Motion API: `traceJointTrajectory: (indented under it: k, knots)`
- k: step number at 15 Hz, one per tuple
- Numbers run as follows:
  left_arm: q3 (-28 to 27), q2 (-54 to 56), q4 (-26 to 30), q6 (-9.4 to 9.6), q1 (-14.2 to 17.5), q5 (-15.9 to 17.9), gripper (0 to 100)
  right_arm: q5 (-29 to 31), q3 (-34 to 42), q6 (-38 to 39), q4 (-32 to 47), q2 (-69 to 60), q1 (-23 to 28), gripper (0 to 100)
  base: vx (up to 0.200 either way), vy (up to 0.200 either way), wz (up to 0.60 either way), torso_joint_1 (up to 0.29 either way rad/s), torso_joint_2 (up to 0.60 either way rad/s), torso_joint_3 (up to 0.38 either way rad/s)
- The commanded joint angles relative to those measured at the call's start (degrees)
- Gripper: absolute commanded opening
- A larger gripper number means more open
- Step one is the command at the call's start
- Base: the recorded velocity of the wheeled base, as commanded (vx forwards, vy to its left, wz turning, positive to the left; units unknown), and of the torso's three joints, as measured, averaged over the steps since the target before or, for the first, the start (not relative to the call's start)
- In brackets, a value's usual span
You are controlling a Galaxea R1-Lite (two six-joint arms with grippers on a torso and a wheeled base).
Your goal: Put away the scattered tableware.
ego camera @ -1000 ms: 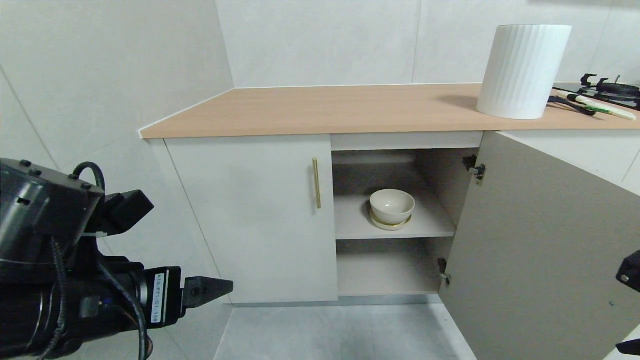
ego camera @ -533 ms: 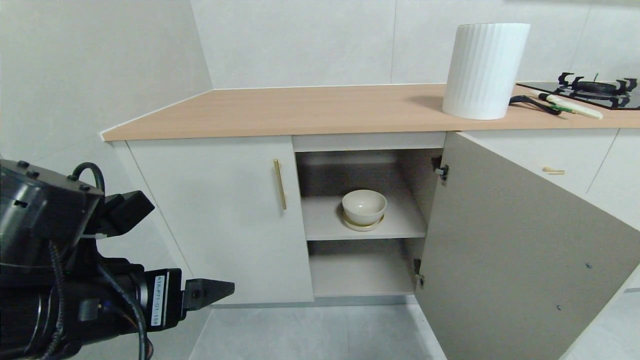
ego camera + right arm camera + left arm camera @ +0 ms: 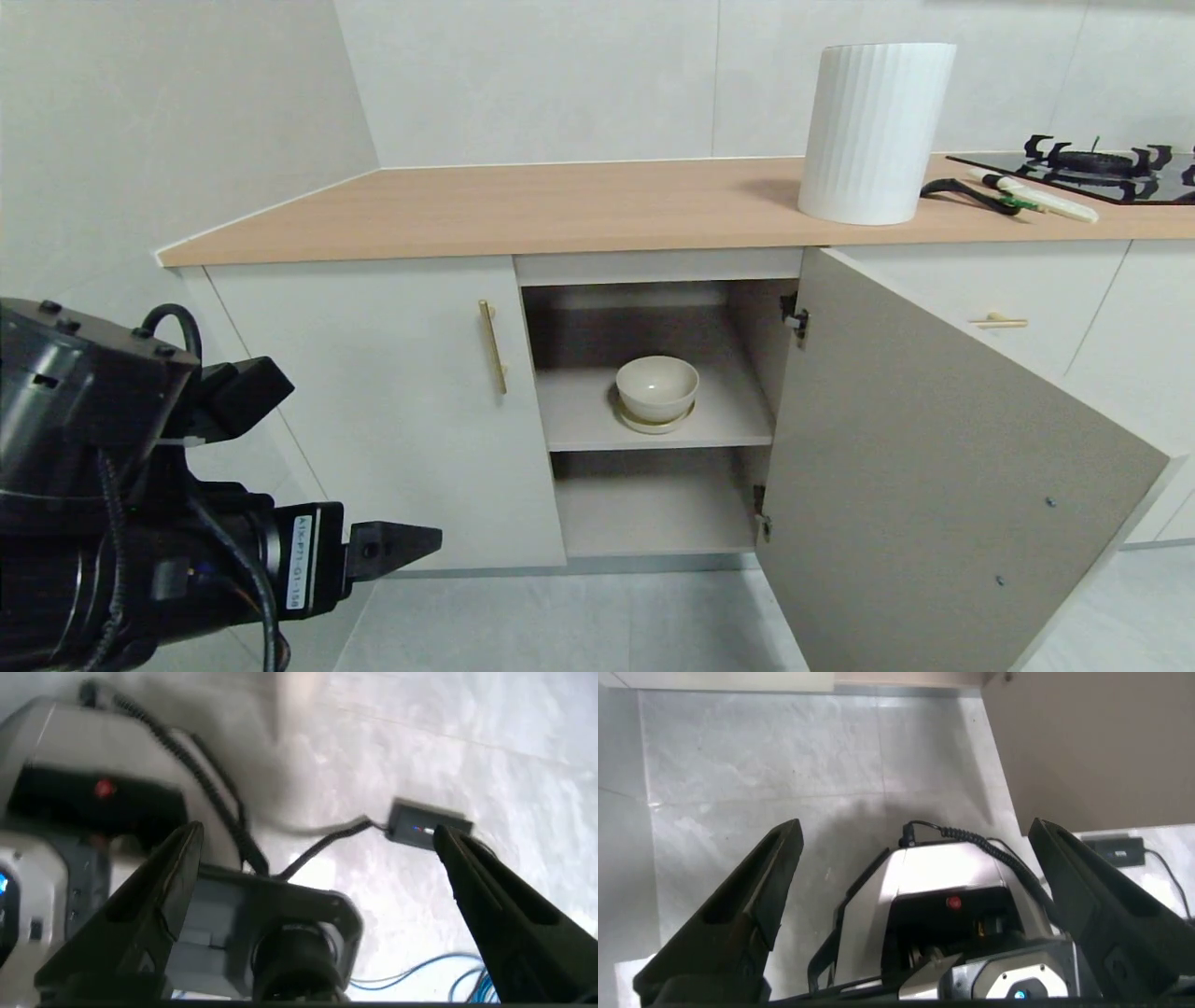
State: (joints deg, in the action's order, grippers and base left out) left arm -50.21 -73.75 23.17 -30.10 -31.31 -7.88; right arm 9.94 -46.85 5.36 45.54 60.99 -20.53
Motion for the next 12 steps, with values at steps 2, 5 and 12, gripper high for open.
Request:
traceJointTrajectory:
  k: [2,5,12]
  knots:
    - [0.0,-0.1,0.0,0.04,0.0,0.0,100,0.0,-1.3,-1.8,-0.2,1.4,6.6,100,0.000,0.000,0.00,0.000,0.00,0.000]
    - [0.0,-0.1,0.0,-0.05,0.0,0.0,100,0.1,-2.9,-5.2,-0.7,3.0,16.0,100,0.000,0.000,0.00,0.000,0.00,0.000]
    - [0.0,-0.1,0.0,-0.05,0.0,0.0,100,-0.7,-3.2,-4.7,-12.7,12.6,27.6,100,0.000,0.000,0.00,0.000,0.00,0.000]
